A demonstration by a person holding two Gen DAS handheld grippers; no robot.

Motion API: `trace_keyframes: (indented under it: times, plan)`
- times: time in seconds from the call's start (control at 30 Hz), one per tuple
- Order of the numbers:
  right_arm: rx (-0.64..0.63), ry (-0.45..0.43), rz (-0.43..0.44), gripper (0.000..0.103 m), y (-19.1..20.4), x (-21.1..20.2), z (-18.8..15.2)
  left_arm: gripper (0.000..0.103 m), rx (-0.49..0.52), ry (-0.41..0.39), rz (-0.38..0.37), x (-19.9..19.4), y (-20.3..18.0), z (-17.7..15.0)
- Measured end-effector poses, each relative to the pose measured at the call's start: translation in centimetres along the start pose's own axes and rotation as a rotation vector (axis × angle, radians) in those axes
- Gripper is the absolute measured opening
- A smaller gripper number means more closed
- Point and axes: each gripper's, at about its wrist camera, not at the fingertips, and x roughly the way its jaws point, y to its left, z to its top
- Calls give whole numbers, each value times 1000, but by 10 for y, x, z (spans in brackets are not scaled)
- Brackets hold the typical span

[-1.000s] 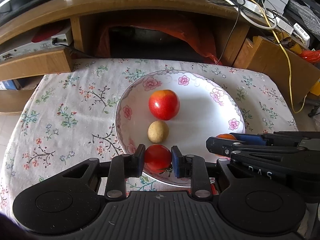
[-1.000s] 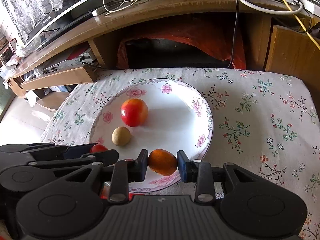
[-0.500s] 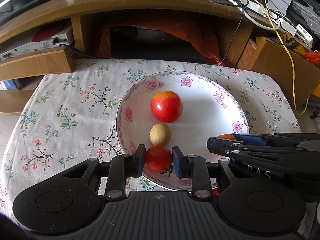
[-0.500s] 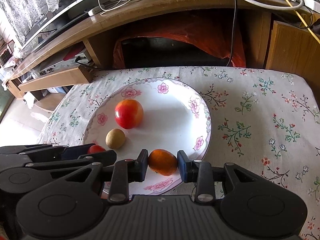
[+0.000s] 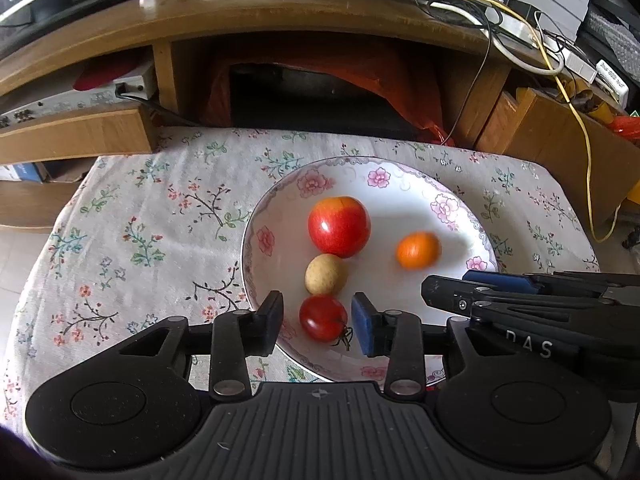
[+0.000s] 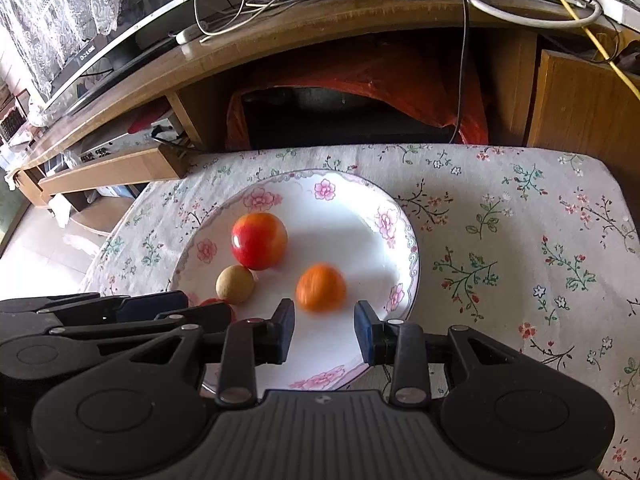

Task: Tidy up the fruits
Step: 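Move both open tools back toward the remaining fruits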

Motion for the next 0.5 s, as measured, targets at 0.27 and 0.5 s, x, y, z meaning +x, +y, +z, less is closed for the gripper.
trace_keyframes:
  times: [0.27, 0.5]
  plan:
    - [7, -13, -10, 33, 2, -9, 1, 48, 1, -19, -7, -8, -2, 0]
    - [-1, -26, -12, 33, 8, -23, 0, 48, 1, -34, -14, -20, 0, -2]
